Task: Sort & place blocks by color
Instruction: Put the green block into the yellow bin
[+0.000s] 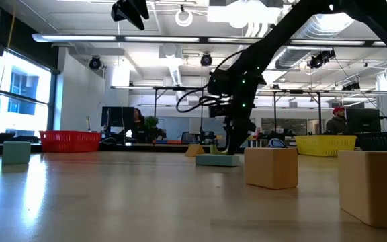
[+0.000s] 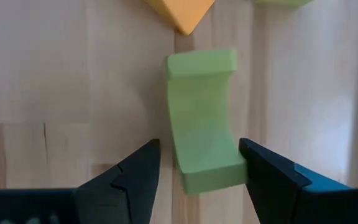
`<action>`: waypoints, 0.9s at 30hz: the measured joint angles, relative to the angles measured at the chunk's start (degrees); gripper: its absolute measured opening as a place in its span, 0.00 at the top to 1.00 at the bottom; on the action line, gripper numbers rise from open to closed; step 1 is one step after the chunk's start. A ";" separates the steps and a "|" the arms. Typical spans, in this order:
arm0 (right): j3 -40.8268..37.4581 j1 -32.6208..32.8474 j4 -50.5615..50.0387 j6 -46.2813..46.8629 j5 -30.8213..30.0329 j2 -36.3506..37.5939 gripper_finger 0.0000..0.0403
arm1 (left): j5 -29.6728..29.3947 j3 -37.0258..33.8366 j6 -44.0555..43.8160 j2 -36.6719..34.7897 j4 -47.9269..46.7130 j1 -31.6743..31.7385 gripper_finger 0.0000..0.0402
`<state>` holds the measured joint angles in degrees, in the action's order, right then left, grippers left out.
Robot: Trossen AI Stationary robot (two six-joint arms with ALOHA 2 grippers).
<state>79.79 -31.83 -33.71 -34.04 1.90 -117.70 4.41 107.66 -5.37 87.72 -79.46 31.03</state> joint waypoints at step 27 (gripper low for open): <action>-0.11 0.46 -14.80 35.18 0.92 4.65 0.73 | -0.14 -0.02 6.33 0.02 0.02 0.00 0.54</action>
<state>79.68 -31.38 -48.52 1.14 2.82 -113.05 4.27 107.63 0.97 87.74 -79.44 31.03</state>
